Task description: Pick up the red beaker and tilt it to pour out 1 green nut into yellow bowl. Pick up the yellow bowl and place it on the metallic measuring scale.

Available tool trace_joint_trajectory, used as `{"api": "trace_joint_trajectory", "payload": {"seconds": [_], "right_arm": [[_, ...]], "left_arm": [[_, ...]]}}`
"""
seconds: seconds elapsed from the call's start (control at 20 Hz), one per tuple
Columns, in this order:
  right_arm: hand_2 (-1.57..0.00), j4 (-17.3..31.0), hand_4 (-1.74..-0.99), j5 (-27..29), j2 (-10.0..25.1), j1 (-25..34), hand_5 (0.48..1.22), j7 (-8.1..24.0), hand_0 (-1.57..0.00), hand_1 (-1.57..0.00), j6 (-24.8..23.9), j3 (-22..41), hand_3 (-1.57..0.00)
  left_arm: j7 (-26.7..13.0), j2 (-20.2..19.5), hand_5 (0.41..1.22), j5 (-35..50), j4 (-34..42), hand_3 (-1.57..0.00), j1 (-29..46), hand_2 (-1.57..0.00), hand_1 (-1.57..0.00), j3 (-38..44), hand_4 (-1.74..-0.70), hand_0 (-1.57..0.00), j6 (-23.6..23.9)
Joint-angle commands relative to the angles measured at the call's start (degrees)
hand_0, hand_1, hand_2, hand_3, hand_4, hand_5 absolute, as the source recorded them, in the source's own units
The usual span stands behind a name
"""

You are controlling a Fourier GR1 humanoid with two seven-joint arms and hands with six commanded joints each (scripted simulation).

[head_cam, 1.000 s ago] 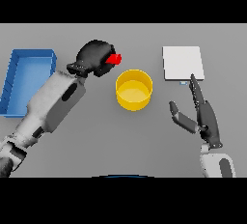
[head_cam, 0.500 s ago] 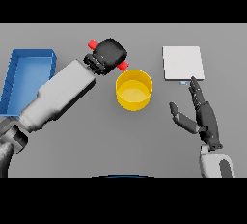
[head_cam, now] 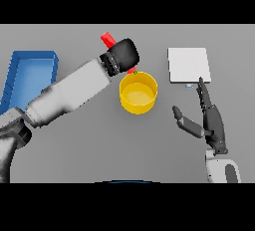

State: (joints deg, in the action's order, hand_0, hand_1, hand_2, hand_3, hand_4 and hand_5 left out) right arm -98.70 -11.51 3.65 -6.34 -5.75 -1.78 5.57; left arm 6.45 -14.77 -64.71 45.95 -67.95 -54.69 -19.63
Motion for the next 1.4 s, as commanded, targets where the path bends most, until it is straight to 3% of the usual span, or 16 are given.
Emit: {"api": "trace_joint_trajectory", "payload": {"seconds": [0.0,0.6,0.8,0.95,1.1,1.35], "right_arm": [[0.0,0.3,-1.152,0.2,-0.4,0.0,0.567,-0.3,0.0,0.0,0.2,0.2,0.0],[0.0,-0.2,-1.128,0.7,-0.5,-0.1,0.575,-0.9,0.0,0.0,0.2,0.0,0.0],[0.0,0.6,-1.138,0.3,-0.5,-0.1,0.565,-0.5,0.0,0.0,0.1,0.1,0.0],[0.0,1.0,-1.13,-0.5,-0.9,0.8,0.554,-1.0,0.0,0.0,-0.4,0.4,0.0],[0.0,0.5,-1.117,0.4,-0.8,0.4,0.554,-1.3,0.0,0.0,0.6,0.6,0.0],[0.0,0.6,-1.105,1.4,-0.1,1.1,0.578,-2.0,0.0,0.0,1.5,0.4,0.0]], "left_arm": [[0.2,0.2,1.221,-1.1,-0.2,-1.55,-0.6,-1.57,-1.57,-1.0,-1.74,-1.57,-0.4],[5.3,2.6,1.221,-12.7,-4.6,-1.57,-8.2,-1.57,-1.57,-10.6,-1.73,-1.57,3.2],[9.0,1.7,1.221,-14.9,-6.3,-1.57,-16.4,-1.57,-1.57,-10.7,-1.73,-1.57,3.1],[9.3,-0.7,1.221,-12.9,-10.2,-1.57,-22.0,-1.57,-1.57,-5.6,-1.72,-1.57,3.7],[6.9,-3.4,1.221,-9.8,-16.2,-1.57,-26.2,-1.57,-1.57,1.2,-1.72,-1.57,5.7],[-2.6,-9.9,1.221,7.1,-26.6,-1.51,-28.5,-1.57,-1.57,23.0,-1.73,-1.57,1.1]]}}
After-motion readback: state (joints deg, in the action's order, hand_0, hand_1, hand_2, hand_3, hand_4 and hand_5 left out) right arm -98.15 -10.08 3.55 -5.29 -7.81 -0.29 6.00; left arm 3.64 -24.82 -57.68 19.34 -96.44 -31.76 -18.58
